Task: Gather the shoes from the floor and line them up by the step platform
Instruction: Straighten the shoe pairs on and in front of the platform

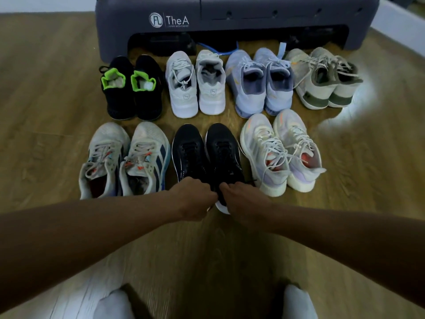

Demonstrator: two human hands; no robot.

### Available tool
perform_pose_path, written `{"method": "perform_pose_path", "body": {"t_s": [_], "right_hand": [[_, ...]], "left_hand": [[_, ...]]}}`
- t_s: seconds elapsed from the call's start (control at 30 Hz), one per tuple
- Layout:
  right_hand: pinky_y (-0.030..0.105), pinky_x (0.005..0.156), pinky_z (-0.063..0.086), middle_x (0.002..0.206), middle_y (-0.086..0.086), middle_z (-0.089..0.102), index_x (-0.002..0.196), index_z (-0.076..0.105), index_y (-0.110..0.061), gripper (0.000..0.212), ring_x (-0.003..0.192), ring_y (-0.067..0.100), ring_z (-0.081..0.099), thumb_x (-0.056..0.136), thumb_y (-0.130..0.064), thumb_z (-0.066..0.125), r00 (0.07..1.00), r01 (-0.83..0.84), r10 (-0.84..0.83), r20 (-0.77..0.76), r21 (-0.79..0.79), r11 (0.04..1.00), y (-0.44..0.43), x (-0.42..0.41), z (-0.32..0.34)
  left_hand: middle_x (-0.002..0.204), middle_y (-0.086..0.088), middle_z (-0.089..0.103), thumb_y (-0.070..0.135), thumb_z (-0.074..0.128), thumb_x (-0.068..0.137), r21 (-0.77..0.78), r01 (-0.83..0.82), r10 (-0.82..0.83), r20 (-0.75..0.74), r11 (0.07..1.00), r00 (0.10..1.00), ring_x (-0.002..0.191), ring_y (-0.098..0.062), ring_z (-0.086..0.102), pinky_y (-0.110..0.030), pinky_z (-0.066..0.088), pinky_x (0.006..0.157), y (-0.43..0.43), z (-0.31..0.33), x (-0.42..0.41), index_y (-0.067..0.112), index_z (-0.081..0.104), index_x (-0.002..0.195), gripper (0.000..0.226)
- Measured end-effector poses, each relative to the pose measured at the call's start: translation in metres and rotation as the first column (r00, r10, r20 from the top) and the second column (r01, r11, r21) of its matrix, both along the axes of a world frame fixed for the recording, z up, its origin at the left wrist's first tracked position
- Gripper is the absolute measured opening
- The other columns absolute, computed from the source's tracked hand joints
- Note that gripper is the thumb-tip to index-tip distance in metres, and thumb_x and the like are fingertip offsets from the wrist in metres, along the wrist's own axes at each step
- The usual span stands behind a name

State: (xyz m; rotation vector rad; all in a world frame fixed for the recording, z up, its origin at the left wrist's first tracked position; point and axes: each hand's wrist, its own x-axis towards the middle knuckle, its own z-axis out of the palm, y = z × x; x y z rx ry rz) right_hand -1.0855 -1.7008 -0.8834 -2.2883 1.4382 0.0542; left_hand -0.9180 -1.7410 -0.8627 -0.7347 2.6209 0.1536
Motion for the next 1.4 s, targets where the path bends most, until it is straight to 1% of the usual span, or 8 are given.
{"method": "perform_pose_path", "body": {"t_s": [0.23,0.37,0.53,0.63,0.73,0.9,1.13,1.4], "right_hand": [[0.037,0.068,0.046,0.103,0.007,0.060,0.110,0.047,-0.013,0.020,0.094,0.026,0.054,0.094,-0.025,0.049,0.999,0.020,-0.020,-0.033,0.001,1.000,-0.001,0.002,0.013],[0.030,0.064,0.040,0.105,0.001,0.061,0.109,0.054,-0.020,0.031,0.095,0.020,0.056,0.085,-0.040,0.057,0.999,-0.003,-0.006,-0.045,-0.179,0.984,-0.008,-0.018,0.033],[0.036,0.076,0.046,0.113,0.007,0.058,0.118,0.051,-0.015,0.041,0.102,0.026,0.056,0.088,-0.043,0.046,0.949,0.190,-0.257,-0.184,-0.318,0.929,-0.024,-0.079,0.055],[0.042,0.092,0.044,0.128,0.011,0.050,0.132,0.041,-0.010,0.051,0.116,0.030,0.050,0.091,-0.040,0.043,0.846,0.404,-0.462,-0.266,-0.245,0.881,-0.022,-0.111,0.049],[0.039,0.097,0.040,0.133,0.012,0.048,0.142,0.029,-0.009,0.060,0.120,0.028,0.048,0.091,-0.035,0.048,0.831,0.468,-0.486,-0.271,-0.133,0.874,-0.016,-0.126,0.037],[0.029,0.071,0.033,0.115,0.011,0.053,0.120,0.044,-0.010,0.050,0.103,0.029,0.053,0.085,-0.043,0.058,0.874,0.480,-0.485,-0.031,-0.108,0.871,-0.010,-0.141,0.036],[0.026,0.065,0.030,0.111,0.009,0.049,0.115,0.045,-0.012,0.035,0.083,0.013,0.040,0.090,-0.035,0.051,0.834,0.552,-0.546,0.083,-0.113,0.826,-0.005,-0.139,0.026],[0.017,0.050,0.022,0.108,0.008,0.048,0.110,0.047,-0.012,0.026,0.074,0.010,0.037,0.086,-0.022,0.045,0.866,0.492,-0.496,-0.067,-0.068,0.868,0.009,-0.152,0.033]], "left_hand": [[0.063,0.006,0.047,0.035,0.042,0.094,0.004,0.092,-0.093,0.034,0.996,0.995,0.051,-0.011,0.041,-0.027,0.034,0.051,-0.002,0.008,-0.007,0.020,0.059,0.086,0.024],[0.053,0.010,0.041,0.044,0.043,0.089,-0.120,0.144,-0.160,-0.138,0.982,0.977,0.041,-0.009,0.039,-0.021,0.021,0.043,-0.010,0.024,-0.024,0.021,0.060,0.075,0.031],[0.101,-0.001,0.062,0.039,0.042,0.089,-0.098,-0.025,-0.015,-0.390,0.995,0.921,0.065,-0.023,0.058,-0.027,0.029,0.051,-0.026,0.032,-0.079,0.016,0.057,0.110,0.034],[0.103,-0.002,0.062,0.038,0.048,0.089,0.062,-0.091,0.108,-0.380,0.994,0.919,0.072,-0.020,0.053,-0.028,0.031,0.056,-0.022,0.031,-0.130,0.017,0.055,0.106,0.028],[0.109,-0.008,0.063,0.037,0.055,0.089,0.147,-0.118,0.159,-0.311,0.982,0.937,0.093,-0.027,0.061,-0.034,0.042,0.067,-0.012,0.023,-0.165,0.015,0.059,0.110,0.030],[0.105,-0.009,0.062,0.025,0.054,0.090,0.212,-0.197,0.254,-0.290,0.957,0.923,0.096,-0.027,0.060,-0.035,0.046,0.070,-0.018,0.008,-0.173,0.014,0.060,0.103,0.019],[0.091,-0.006,0.060,0.026,0.054,0.086,0.256,-0.114,0.191,-0.301,0.960,0.934,0.083,-0.023,0.059,-0.036,0.051,0.068,-0.027,0.006,-0.164,0.018,0.057,0.088,0.009],[0.089,-0.006,0.063,0.028,0.053,0.087,0.252,-0.062,0.147,-0.335,0.966,0.931,0.081,-0.023,0.059,-0.036,0.051,0.068,-0.008,0.002,-0.166,0.020,0.055,0.086,0.008]]}}
